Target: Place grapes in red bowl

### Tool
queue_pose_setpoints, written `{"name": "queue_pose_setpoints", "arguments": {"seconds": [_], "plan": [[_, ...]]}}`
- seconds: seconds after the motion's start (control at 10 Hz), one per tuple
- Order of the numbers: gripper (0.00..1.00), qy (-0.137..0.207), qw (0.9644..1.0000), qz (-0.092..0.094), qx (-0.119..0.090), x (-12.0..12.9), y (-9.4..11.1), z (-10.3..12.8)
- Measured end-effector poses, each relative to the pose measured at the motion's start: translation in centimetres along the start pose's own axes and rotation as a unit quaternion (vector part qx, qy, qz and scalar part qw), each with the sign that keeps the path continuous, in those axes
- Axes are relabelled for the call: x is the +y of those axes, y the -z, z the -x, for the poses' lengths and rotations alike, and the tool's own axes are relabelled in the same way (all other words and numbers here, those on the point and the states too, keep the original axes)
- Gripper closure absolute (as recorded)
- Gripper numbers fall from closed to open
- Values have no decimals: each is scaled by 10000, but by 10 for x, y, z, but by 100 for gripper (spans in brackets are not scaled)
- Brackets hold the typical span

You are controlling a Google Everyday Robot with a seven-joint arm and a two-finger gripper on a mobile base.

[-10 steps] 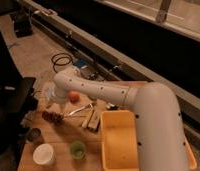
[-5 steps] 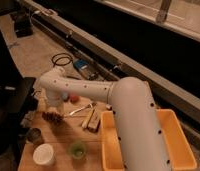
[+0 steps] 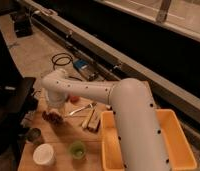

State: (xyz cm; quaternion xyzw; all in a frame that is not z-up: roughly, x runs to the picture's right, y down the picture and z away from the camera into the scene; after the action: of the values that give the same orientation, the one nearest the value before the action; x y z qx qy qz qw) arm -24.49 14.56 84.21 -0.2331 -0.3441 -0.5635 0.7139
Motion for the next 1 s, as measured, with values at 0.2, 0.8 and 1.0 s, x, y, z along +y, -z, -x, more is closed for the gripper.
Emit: {"name": "queue_pose_setpoints", "arguments": {"seconds": [0.2, 0.8, 1.0], "plan": [[40, -30, 9999, 6, -101, 2, -9, 1], [65, -24, 9994, -74, -342, 2, -26, 7], [83, 13, 9992, -146, -359, -2, -27, 8]]}}
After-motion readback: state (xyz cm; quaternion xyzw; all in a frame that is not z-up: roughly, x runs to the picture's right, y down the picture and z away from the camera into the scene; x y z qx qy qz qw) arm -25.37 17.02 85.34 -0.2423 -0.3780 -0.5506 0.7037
